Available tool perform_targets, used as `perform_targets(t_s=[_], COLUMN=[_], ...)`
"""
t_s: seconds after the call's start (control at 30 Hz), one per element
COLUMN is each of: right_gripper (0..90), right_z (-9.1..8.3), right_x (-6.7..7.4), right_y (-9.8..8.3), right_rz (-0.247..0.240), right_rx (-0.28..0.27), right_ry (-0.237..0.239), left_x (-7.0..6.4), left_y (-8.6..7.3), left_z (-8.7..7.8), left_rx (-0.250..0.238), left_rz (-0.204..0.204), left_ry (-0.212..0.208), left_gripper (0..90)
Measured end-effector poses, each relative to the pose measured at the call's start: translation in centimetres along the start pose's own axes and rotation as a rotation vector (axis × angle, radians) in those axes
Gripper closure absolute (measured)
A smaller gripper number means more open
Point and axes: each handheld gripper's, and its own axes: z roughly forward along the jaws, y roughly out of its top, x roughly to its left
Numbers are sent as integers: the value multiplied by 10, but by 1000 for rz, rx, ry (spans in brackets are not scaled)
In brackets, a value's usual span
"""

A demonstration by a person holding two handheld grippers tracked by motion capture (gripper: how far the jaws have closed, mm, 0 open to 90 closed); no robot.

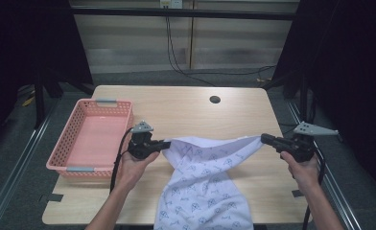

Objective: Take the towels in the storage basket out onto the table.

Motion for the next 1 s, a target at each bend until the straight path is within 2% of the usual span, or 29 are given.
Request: perform_targets(t_s=[0.13, 0.33, 0.4, 0.53, 0.63, 0.7, 0.8, 0.83, 0.9, 0.93, 1.0], right_gripper=[875, 875, 875, 875, 875, 875, 876, 876, 876, 876, 876], right_z=[-14, -27, -33, -41, -46, -48, -51, -51, -52, -52, -50], right_x=[3, 7, 9, 14, 16, 17, 17, 18, 21, 21, 20], right_y=[24, 64, 82, 109, 128, 136, 148, 153, 160, 163, 168], right_rz=[-19, -73, -95, -127, -152, -160, -173, -182, -188, -192, -190], right_rx=[-71, -133, -164, -208, -227, -235, -251, -252, -259, -264, -271], right_ry=[12, -8, -13, -19, -27, -29, -30, -34, -39, -39, -34], left_x=[-7, -17, -20, -24, -26, -29, -32, -32, -33, -31, -27], left_y=[28, 68, 82, 111, 127, 139, 156, 161, 170, 173, 174], left_z=[-28, -56, -65, -80, -91, -100, -114, -117, -122, -124, -120], left_rx=[-70, -131, -160, -186, -214, -231, -256, -257, -255, -254, -260], left_rz=[48, 136, 155, 202, 221, 246, 266, 265, 290, 294, 276], left_ry=[9, 37, 49, 77, 85, 104, 106, 107, 122, 138, 142], left_gripper=[864, 864, 864, 865, 865, 864, 865, 865, 865, 865, 865])
